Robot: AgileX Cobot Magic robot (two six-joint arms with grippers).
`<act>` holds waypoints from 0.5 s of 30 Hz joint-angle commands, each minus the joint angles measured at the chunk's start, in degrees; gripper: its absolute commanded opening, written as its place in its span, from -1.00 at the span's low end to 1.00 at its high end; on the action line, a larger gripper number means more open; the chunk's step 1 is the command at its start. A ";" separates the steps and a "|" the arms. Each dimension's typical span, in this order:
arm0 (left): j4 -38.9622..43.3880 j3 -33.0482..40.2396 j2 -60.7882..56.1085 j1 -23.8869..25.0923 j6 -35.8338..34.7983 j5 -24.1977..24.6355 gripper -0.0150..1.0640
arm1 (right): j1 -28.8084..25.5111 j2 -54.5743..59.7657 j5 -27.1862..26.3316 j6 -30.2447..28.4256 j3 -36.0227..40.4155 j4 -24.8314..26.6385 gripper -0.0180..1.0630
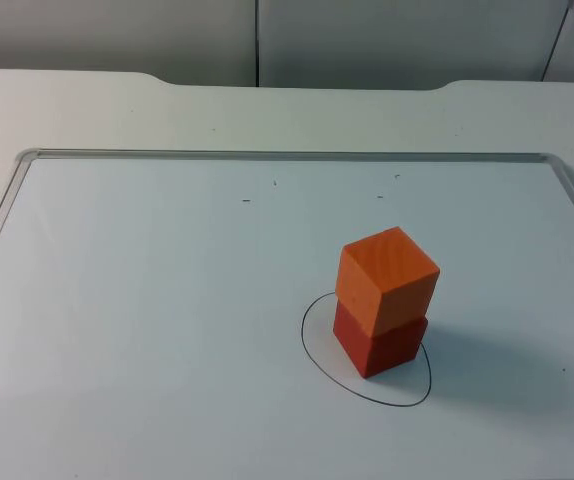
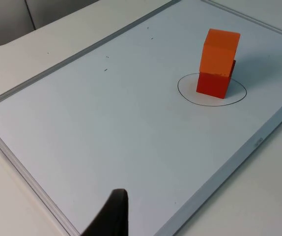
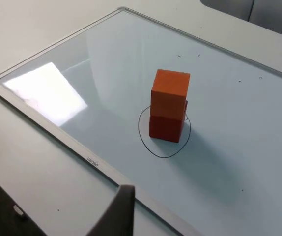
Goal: Pick up one cube with the left hand and another cube with the right hand. First place the cube in the right hand at the target position, then stack the cube in the left hand on top.
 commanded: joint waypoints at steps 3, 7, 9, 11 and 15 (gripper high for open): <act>0.18 0.44 0.15 -0.04 -0.47 -0.75 0.97 | -0.03 -0.21 0.00 0.70 0.48 -0.84 0.82; 0.18 0.44 0.15 -0.04 -0.47 -0.75 0.97 | -0.03 -0.21 0.00 0.70 0.48 -0.84 0.97; 0.18 0.44 0.15 -0.04 -0.47 -0.75 0.97 | -0.03 -0.21 0.00 0.70 0.48 -0.84 0.97; 0.18 0.44 0.15 -0.04 -0.47 -0.75 0.97 | -0.03 -0.21 0.00 0.70 0.48 -0.84 0.97; 0.18 0.44 0.15 -0.04 -0.47 -0.75 0.97 | -0.03 -0.21 0.00 0.70 0.48 -0.84 0.97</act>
